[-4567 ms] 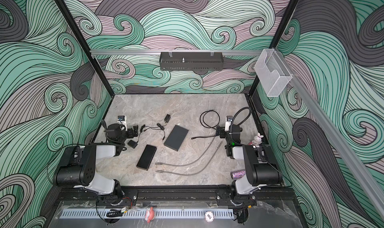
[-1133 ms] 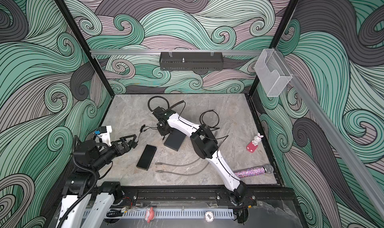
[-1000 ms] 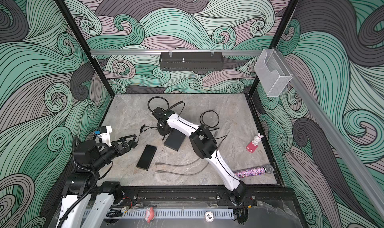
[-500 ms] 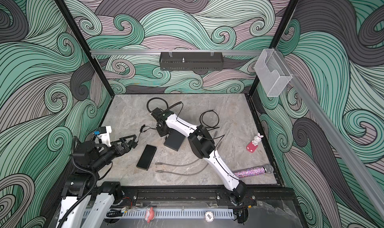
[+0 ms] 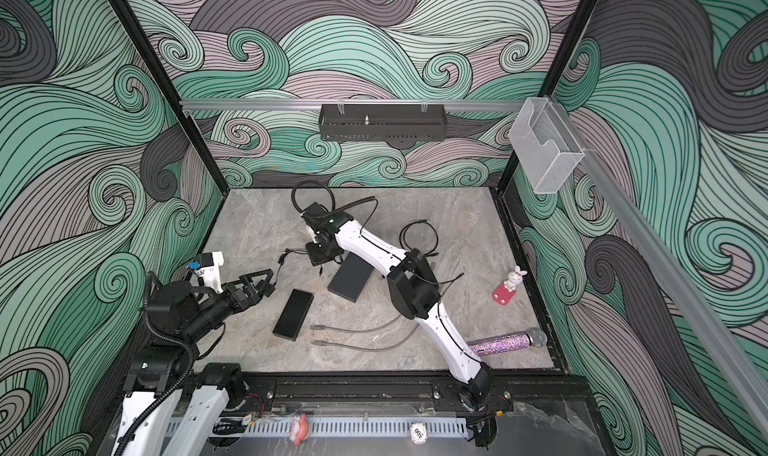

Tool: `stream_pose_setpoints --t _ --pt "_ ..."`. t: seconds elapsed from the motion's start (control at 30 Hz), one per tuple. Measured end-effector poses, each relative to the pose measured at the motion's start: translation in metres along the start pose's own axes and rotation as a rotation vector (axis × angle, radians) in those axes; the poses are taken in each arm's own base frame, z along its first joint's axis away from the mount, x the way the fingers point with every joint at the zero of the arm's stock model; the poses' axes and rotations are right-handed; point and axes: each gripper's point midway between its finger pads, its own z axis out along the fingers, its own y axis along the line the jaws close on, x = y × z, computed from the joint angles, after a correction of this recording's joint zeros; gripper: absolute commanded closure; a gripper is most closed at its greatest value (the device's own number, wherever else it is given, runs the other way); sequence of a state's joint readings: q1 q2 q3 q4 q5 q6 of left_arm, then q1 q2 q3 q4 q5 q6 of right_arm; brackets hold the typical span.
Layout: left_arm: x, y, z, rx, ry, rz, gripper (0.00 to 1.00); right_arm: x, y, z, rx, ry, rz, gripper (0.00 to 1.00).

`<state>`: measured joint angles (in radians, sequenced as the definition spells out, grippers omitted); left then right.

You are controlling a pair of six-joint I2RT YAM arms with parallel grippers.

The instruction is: Insert the plug into the switch port

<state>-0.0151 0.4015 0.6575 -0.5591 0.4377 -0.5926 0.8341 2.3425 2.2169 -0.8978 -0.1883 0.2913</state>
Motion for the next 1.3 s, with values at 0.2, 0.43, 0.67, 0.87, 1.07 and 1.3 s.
stream_pose_setpoints --t 0.2,0.43,0.67,0.87,1.07,1.3 --pt "0.000 -0.003 0.006 0.028 0.028 -0.003 0.13 -0.001 0.023 -0.080 -0.111 -0.125 -0.021 1.00" --pt "0.002 -0.009 0.013 0.074 0.068 -0.007 0.12 0.037 0.007 -0.107 -0.146 -0.137 0.002 1.00" --pt "0.004 -0.024 0.024 0.147 0.112 -0.001 0.02 0.061 -0.007 -0.133 -0.182 -0.178 0.010 1.00" --pt "0.005 -0.041 0.037 0.194 0.165 0.021 0.01 0.035 0.025 -0.178 -0.294 -0.289 -0.073 1.00" --pt "-0.002 -0.057 0.045 0.236 0.176 0.045 0.04 0.027 0.039 -0.215 -0.330 -0.374 -0.112 1.00" --pt "0.023 -0.086 0.061 0.319 0.304 0.116 0.12 0.059 0.023 -0.245 -0.281 -0.437 -0.081 1.00"
